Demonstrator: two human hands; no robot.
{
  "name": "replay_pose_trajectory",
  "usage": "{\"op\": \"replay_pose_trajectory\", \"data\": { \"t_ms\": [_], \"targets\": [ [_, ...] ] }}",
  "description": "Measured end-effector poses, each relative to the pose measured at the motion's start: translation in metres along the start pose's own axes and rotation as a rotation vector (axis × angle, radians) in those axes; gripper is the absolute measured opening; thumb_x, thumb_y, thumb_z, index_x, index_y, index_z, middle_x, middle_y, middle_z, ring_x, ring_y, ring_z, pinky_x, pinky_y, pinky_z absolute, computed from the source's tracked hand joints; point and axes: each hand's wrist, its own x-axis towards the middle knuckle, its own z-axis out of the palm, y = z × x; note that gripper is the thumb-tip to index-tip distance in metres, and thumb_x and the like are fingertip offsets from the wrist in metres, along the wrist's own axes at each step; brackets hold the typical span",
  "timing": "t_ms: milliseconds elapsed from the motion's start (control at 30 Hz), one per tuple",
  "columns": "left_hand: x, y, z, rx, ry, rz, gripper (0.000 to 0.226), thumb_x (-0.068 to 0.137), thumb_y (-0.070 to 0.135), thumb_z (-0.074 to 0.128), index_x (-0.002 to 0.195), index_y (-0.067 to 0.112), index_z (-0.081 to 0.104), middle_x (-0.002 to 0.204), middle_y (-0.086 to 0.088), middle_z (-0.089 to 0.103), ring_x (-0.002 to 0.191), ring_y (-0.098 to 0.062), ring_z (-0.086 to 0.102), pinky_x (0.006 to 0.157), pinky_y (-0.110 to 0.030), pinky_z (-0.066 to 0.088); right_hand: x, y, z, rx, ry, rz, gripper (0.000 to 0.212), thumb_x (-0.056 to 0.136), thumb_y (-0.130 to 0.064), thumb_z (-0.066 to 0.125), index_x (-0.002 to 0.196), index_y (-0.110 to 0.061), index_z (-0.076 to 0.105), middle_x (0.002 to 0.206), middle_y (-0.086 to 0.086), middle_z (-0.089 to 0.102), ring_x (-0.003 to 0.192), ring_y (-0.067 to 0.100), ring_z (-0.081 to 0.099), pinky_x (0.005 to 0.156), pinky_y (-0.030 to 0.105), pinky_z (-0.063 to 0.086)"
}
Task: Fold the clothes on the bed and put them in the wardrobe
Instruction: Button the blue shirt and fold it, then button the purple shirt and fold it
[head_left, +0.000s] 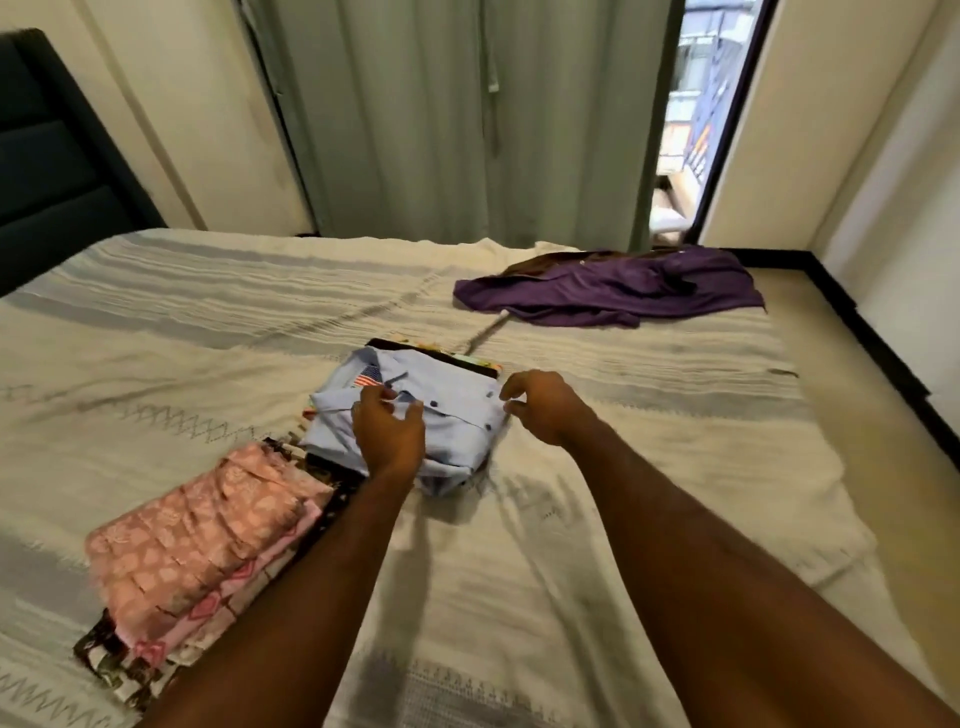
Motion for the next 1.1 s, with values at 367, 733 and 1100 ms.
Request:
{"op": "replay_pose_trajectory", "data": {
  "t_ms": [367, 733, 1100],
  "targets": [
    [-0.21, 0.201, 0.161, -0.025, -0.591, 0.375, 0.021, 0.085, 0.021, 0.078, 0.073, 0.014, 0.063, 0.071, 0.001, 0.065, 0.069, -0.017, 0.063, 0.064, -0.026, 0.043, -0.196, 0.154, -0.189, -0.068, 0.408, 0.299, 0.008, 0.094, -0.027, 0.066, 0.095, -0.026, 0.074, 0.102, 0.001, 0.071, 0.09, 0.024, 0.067, 0.083, 0.044, 0.058],
    [-0.389, 0.337, 0.343, 0.001, -0.841, 0.499, 0.029, 0.086, 0.019, 0.077, 0.066, 0.024, 0.057, 0.069, -0.001, 0.065, 0.065, -0.024, 0.068, 0.067, -0.043, 0.062, -0.316, 0.375, -0.306, 0.089, 0.595, 0.558, 0.009, 0.091, -0.031, 0.064, 0.095, -0.029, 0.072, 0.09, -0.002, 0.072, 0.082, 0.021, 0.069, 0.076, 0.044, 0.061],
    [-0.269, 0.473, 0.295, 0.061, -0.6, 0.543, 0.026, 0.081, 0.017, 0.077, 0.062, 0.022, 0.059, 0.058, 0.008, 0.059, 0.06, -0.015, 0.06, 0.063, -0.03, 0.052, -0.217, 0.29, -0.467, -0.007, 0.526, 0.358, 0.019, 0.085, -0.037, 0.058, 0.095, -0.028, 0.072, 0.099, 0.005, 0.072, 0.09, 0.03, 0.068, 0.082, 0.044, 0.059]
  ]
}}
